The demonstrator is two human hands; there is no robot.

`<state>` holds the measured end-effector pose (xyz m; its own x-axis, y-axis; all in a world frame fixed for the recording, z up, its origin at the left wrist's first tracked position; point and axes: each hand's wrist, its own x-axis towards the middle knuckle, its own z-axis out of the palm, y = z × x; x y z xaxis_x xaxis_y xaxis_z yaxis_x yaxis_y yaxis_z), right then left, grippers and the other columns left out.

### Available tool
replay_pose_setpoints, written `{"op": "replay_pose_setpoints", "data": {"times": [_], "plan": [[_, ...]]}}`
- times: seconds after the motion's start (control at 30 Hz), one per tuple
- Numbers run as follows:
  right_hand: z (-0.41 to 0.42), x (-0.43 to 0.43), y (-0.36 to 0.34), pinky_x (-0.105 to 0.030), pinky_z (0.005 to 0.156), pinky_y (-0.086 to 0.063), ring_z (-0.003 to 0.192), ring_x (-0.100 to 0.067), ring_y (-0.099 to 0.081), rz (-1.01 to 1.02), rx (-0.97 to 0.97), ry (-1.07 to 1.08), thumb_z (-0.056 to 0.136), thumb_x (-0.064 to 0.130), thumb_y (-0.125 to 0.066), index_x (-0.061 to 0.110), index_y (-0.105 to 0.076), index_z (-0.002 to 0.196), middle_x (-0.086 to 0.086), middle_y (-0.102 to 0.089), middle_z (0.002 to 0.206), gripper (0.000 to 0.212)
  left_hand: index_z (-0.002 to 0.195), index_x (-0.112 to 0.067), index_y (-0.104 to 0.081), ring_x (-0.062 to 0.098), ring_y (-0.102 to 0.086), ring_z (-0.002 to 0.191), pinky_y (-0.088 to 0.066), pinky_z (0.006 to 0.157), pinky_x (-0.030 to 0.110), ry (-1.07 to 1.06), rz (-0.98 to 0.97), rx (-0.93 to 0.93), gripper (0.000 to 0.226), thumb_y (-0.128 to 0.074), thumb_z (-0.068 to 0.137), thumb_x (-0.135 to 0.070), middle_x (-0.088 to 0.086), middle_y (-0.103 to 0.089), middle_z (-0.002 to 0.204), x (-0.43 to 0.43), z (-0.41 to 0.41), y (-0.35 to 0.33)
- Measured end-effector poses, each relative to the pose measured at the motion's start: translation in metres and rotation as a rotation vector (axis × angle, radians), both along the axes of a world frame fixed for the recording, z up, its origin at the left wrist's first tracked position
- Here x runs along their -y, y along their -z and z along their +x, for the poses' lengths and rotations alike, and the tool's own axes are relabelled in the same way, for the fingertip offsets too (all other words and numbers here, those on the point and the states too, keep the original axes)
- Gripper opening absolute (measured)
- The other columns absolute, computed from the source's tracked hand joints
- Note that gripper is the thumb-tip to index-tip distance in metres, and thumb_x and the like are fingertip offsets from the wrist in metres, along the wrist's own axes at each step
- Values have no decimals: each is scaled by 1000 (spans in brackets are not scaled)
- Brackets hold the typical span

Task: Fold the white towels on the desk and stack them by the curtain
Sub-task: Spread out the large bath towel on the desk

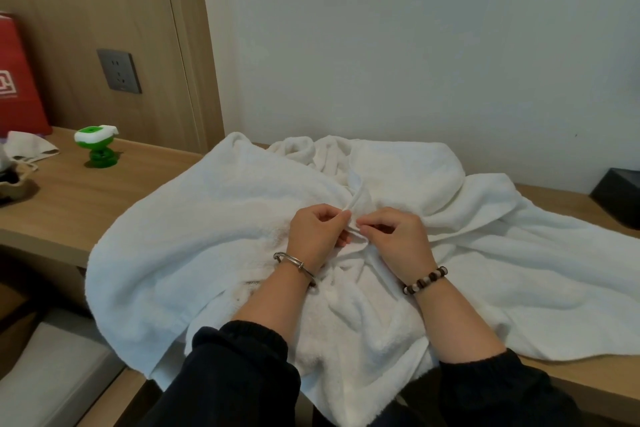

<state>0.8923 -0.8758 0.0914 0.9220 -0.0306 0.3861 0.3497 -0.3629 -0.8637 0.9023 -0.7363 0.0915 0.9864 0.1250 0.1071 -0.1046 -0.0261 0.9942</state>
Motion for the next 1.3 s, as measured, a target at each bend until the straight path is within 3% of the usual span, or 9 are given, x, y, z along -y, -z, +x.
{"op": "replay_pose_setpoints", "data": {"times": [0.17, 0.37, 0.5, 0.63, 0.77, 0.9, 1.03, 1.13, 1.3], "plan": [[-2, -2, 3, -9, 62, -43, 67, 1, -56, -80, -33, 9, 73, 3, -76, 22, -66, 80, 5, -64, 79, 23, 59, -10, -66, 14, -50, 43, -43, 49, 25, -71, 115, 13, 26, -66, 84, -18, 3, -58, 46, 2, 5, 0], [7, -12, -13, -23, 56, -33, 72, -14, -50, -447, -94, 195, 71, 8, -58, 24, -46, 73, 5, -54, 79, 20, 50, -8, -63, 6, -50, 39, -44, 50, 18, -66, 254, -4, 32, -59, 82, -12, 0, -59, 43, 5, 14, -31], [5, -23, -40, -33, 71, -42, 85, -21, -51, -602, -12, 300, 75, 19, -59, 20, -45, 86, 2, -54, 88, 18, 60, -3, -63, 8, -53, 37, -45, 43, 18, -100, 37, -62, 24, -55, 82, -3, 2, -60, 43, 6, 18, -66], [2, -34, -70, -35, 78, -37, 94, -23, -48, -633, 12, 353, 75, 24, -58, 18, -43, 98, 1, -52, 98, 28, 82, -5, -64, 10, -57, 39, -50, 47, 19, -118, -115, -33, 13, -51, 81, 1, 5, -61, 50, 6, 16, -105], [0, -40, -98, -36, 72, -42, 82, -27, -55, -373, 102, 376, 76, 6, -49, 19, -38, 94, 1, -56, 81, 24, 86, -6, -65, 12, -57, 39, -52, 49, 18, -75, -230, 8, 14, -53, 87, 1, 10, -60, 63, 5, 12, -141], [4, -38, -119, -33, 67, -39, 76, -30, -57, -447, 180, 433, 80, 2, -46, 16, -39, 94, -1, -53, 71, 21, 85, -3, -66, 14, -57, 41, -52, 50, 17, -52, -266, 51, 9, -58, 88, 0, 11, -57, 66, 0, 8, -172], [3, -50, -121, -36, 79, -39, 93, -27, -56, -657, 179, 448, 79, 5, -50, 14, -39, 103, -3, -57, 95, 27, 92, 2, -66, 13, -59, 41, -52, 51, 16, -62, -368, 100, 8, -59, 87, 1, 10, -56, 67, -8, 6, -192], [9, -60, -118, -37, 90, -39, 108, -24, -50, -785, 145, 450, 81, 11, -54, 15, -38, 120, -2, -52, 115, 43, 85, 0, -65, 12, -60, 41, -52, 50, 17, -110, -500, 113, 8, -58, 87, 4, 10, -59, 71, -17, 6, -200], [21, -53, -121, -36, 84, -37, 102, -24, -55, -768, 72, 434, 90, 11, -43, 13, -37, 127, -3, -57, 112, 38, 96, 1, -66, 14, -64, 45, -55, 56, 19, -177, -657, 134, 19, -51, 88, 8, 7, -65, 81, -33, 8, -206]]}}
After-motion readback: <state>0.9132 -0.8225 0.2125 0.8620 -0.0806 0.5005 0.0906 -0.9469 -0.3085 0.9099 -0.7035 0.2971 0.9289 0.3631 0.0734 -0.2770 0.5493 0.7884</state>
